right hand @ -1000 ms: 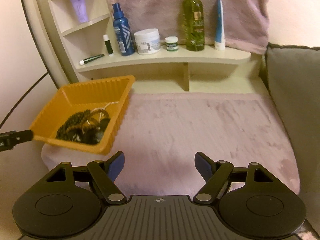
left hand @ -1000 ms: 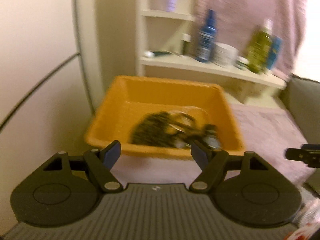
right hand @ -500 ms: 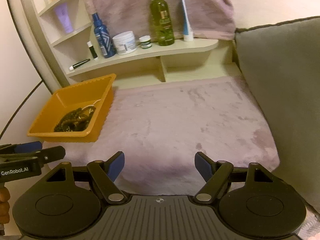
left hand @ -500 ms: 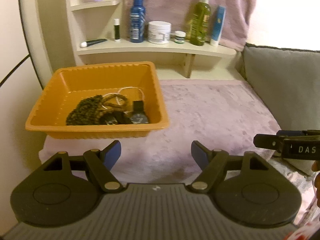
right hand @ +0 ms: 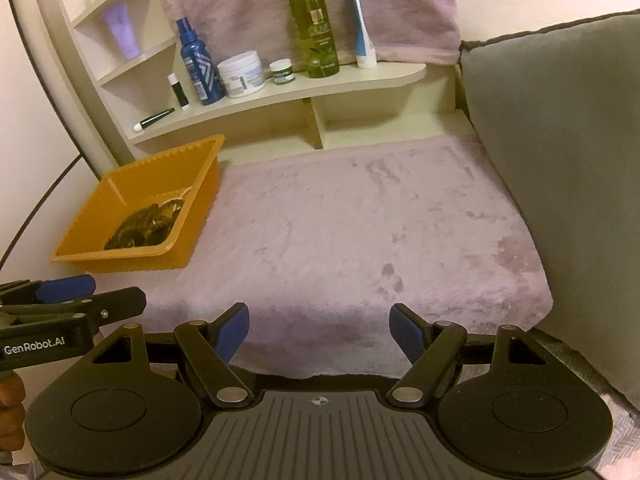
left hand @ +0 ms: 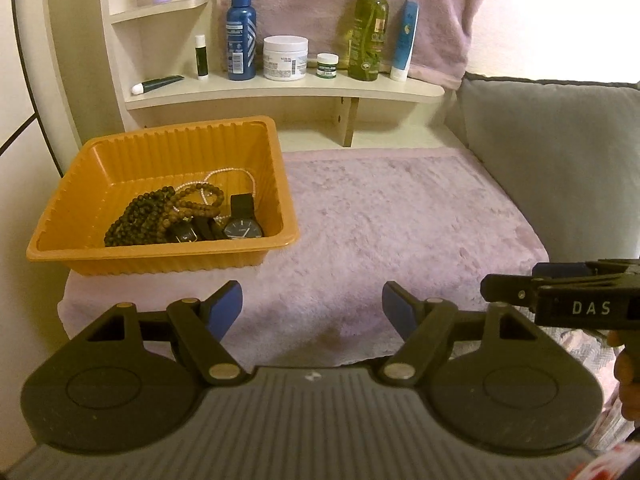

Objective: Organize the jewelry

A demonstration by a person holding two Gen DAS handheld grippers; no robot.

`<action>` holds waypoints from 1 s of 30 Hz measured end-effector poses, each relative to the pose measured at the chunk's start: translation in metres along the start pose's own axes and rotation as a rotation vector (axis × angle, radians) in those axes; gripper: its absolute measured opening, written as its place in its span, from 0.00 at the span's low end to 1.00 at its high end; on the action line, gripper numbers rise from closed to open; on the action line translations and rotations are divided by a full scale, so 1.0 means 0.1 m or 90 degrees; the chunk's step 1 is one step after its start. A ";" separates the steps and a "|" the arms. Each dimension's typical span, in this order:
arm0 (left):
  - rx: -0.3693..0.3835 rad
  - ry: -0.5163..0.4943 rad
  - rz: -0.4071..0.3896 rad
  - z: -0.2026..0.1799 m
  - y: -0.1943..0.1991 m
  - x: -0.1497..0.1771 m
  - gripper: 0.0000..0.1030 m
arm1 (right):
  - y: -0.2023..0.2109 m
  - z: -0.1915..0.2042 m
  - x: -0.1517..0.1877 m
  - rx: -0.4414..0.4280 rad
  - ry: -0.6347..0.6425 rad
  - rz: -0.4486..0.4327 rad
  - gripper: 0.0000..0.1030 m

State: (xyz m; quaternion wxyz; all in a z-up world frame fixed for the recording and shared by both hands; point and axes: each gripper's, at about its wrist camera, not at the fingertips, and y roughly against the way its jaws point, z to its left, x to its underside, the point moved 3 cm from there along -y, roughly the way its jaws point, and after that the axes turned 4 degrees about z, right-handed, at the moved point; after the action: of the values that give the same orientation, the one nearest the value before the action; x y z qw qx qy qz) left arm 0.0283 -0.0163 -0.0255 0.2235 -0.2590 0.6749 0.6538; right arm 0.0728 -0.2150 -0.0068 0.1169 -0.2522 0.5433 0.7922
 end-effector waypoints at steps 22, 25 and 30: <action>0.005 0.005 0.002 0.01 -0.01 0.01 0.73 | -0.04 0.03 -0.01 0.000 0.007 0.007 0.75; 0.007 0.004 0.003 0.01 -0.01 0.01 0.73 | -0.05 0.04 -0.01 0.000 0.007 0.007 0.75; 0.007 0.005 0.003 0.01 -0.01 0.01 0.73 | -0.05 0.07 -0.01 0.001 0.009 0.007 0.75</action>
State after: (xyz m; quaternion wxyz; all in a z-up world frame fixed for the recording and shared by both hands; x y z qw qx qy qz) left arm 0.0284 -0.0156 -0.0273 0.2208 -0.2587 0.6802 0.6493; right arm 0.0743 -0.2068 -0.0083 0.1090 -0.2549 0.5463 0.7904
